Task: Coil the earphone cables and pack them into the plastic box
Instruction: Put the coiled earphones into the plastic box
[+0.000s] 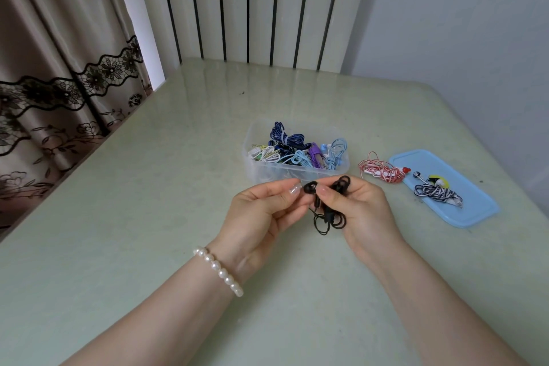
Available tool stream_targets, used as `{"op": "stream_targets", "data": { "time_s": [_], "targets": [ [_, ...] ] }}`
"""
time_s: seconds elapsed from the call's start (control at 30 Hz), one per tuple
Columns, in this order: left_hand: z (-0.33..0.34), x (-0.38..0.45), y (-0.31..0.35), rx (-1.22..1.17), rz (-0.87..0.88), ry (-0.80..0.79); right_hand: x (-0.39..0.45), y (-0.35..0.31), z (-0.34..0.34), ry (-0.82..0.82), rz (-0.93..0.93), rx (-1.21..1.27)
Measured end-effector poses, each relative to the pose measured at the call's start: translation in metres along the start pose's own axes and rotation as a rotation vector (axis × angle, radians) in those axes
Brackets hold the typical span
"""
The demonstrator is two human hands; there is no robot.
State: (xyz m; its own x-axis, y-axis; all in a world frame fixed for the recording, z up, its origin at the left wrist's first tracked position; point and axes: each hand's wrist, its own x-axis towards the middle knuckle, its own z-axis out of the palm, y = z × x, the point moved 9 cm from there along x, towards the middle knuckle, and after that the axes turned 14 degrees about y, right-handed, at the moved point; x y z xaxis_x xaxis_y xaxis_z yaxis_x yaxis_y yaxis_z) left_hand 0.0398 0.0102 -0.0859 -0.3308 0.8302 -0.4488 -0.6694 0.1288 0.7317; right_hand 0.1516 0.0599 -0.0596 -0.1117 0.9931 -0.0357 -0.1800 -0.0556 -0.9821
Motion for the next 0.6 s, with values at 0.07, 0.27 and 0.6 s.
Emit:
{"op": "stream_targets", "data": {
  "time_s": [0.07,0.27,0.6],
  "targets": [
    [0.002,0.000,0.000,0.003,-0.019,-0.021,0.000,0.006,0.002,-0.031,0.074,0.075],
    [0.002,-0.002,0.006,0.086,0.101,-0.037,-0.003,0.012,0.004,-0.018,0.165,0.139],
    [0.002,-0.001,-0.002,0.201,0.004,-0.048,0.001,0.000,-0.003,-0.029,-0.111,-0.050]
  ]
}}
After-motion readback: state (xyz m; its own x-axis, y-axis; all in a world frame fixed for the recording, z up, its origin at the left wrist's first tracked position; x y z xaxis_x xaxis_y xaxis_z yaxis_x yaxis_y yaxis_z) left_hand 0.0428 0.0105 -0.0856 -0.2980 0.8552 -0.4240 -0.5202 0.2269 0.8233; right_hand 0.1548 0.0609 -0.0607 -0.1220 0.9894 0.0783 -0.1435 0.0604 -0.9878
